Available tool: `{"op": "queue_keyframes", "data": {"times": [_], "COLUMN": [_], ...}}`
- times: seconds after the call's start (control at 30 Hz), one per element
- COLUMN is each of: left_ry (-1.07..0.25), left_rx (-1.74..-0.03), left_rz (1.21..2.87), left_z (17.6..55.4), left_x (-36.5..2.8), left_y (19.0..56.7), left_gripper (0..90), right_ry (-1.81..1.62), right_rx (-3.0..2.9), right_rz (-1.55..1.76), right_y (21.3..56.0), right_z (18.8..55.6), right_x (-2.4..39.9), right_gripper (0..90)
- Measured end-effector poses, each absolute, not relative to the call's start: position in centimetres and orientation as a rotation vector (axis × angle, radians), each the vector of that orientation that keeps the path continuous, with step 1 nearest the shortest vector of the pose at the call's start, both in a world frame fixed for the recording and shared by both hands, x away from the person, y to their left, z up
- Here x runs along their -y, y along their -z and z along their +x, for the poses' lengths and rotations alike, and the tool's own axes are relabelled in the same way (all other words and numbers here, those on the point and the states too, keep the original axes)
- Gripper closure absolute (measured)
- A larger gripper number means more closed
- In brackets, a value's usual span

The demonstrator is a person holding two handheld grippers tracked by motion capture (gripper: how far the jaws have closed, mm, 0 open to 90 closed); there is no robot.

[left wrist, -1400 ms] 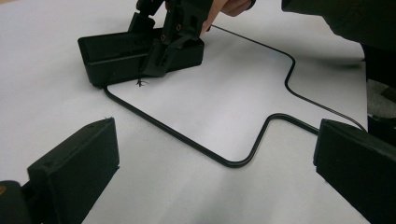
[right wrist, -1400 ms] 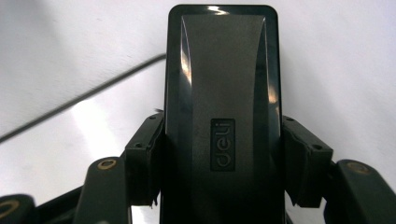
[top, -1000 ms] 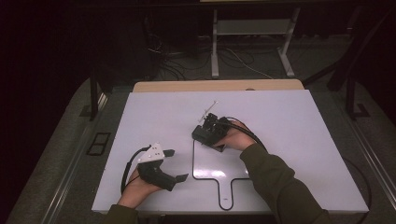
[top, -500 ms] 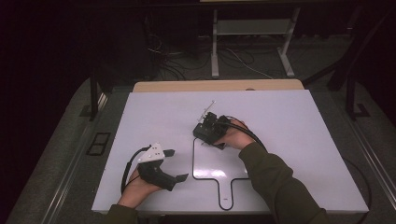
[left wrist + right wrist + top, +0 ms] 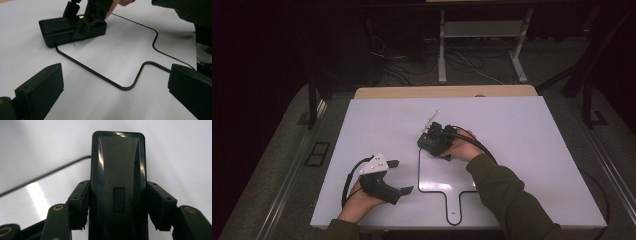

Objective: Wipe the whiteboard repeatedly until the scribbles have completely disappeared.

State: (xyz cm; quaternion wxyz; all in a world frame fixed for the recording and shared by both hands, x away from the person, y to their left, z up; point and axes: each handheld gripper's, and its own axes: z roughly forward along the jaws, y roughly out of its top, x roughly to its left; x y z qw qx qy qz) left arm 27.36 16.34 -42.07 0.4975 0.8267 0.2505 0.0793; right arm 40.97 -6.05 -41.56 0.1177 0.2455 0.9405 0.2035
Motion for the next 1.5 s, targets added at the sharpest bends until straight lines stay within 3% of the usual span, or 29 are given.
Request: {"op": "queue_keyframes", "data": {"times": [0.13,1.07,1.5], "left_ry": [-0.194,-0.192,-0.188], "left_rx": [-0.607,-0.606,-0.606], "left_rz": [2.007,2.009,2.007], "left_z": [27.4,27.5,27.5], "left_x": [-16.3,-16.5,-16.5], "left_y": [42.1,42.1,42.1], "left_gripper": [0.0,0.0,0.0], "right_ry": [-0.61,-0.735,-0.772], "right_rx": [-2.792,-2.765,-2.649], "right_rz": [0.625,0.835,1.027], "right_y": [41.6,41.2,38.3], "right_z": [39.8,41.5,46.1], "right_x": [5.3,6.5,10.6], "right_gripper": [39.1,39.2,39.1]}}
